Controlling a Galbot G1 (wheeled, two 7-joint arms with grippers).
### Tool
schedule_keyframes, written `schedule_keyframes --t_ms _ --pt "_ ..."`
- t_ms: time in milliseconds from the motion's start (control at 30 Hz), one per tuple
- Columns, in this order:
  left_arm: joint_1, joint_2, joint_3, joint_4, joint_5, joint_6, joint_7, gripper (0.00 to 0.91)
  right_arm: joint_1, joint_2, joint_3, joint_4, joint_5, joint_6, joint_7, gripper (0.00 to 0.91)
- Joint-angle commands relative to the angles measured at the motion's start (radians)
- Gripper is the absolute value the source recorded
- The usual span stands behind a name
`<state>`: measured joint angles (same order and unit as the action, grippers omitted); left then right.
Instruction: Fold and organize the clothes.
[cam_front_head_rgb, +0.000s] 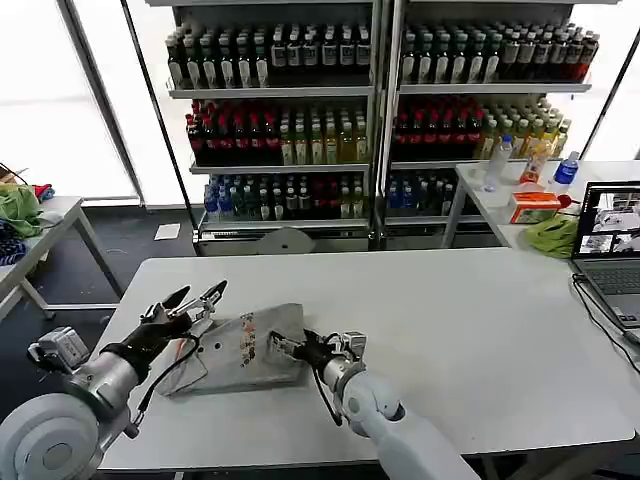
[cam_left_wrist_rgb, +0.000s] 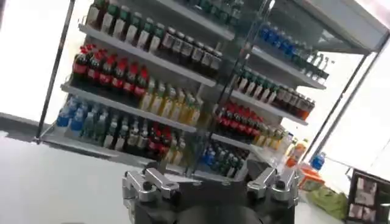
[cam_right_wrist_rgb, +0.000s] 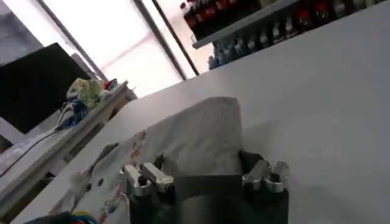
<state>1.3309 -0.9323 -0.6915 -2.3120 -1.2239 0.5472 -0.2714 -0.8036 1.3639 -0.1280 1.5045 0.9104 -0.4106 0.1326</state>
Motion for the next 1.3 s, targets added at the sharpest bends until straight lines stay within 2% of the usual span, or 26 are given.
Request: schedule_keyframes --t_ms 33,133,267,500,800,900,1000,1033,1067,1167,1300 --pt "0.075 0.001 -0.056 -0.019 0.015 -0.002 0.02 0.907 0.017 0.01 -0.006 -0.053 0.133 0.031 -0.051 0.0" --pt "0.08 0.001 -0.057 -0.018 0.017 -0.002 0.022 0.907 0.005 0.008 0.007 -0.044 0.167 0.057 -0.069 0.0" --pt "0.082 0.001 -0.061 -0.016 0.018 -0.002 0.023 0.907 -0.019 0.005 0.031 -0.019 0.227 0.074 -0.06 0.0" --pt "0.106 -0.001 -0.085 -0.016 0.019 -0.002 0.032 0.907 -0.091 -0.062 0.092 0.092 0.214 0.083 -0.067 0.0" --pt "0.119 -0.007 -0.09 -0.017 0.022 -0.004 0.042 0.907 -0.173 -0.19 0.228 0.197 0.211 0.003 -0.045 0.0" --pt "0.116 -0.013 -0.079 -0.022 0.028 -0.004 0.042 0.907 -0.188 -0.237 0.256 0.211 0.151 -0.006 -0.021 0.0" --pt "0.116 -0.019 -0.073 -0.029 0.031 -0.004 0.041 0.907 -0.205 -0.276 0.274 0.236 0.14 -0.026 0.0 0.0" --pt "0.121 -0.021 -0.074 -0.034 0.032 -0.004 0.041 0.907 -0.212 -0.286 0.279 0.246 0.131 -0.027 0.006 0.625" --pt "0.124 -0.022 -0.075 -0.037 0.031 -0.004 0.041 0.907 -0.219 -0.296 0.284 0.255 0.108 -0.026 0.009 0.907" --pt "0.131 -0.025 -0.082 -0.042 0.032 -0.004 0.039 0.907 -0.234 -0.311 0.298 0.264 0.032 -0.026 0.016 0.907" --pt "0.143 -0.028 -0.097 -0.057 0.03 -0.004 0.038 0.907 -0.259 -0.342 0.325 0.272 -0.001 -0.011 0.026 0.907"
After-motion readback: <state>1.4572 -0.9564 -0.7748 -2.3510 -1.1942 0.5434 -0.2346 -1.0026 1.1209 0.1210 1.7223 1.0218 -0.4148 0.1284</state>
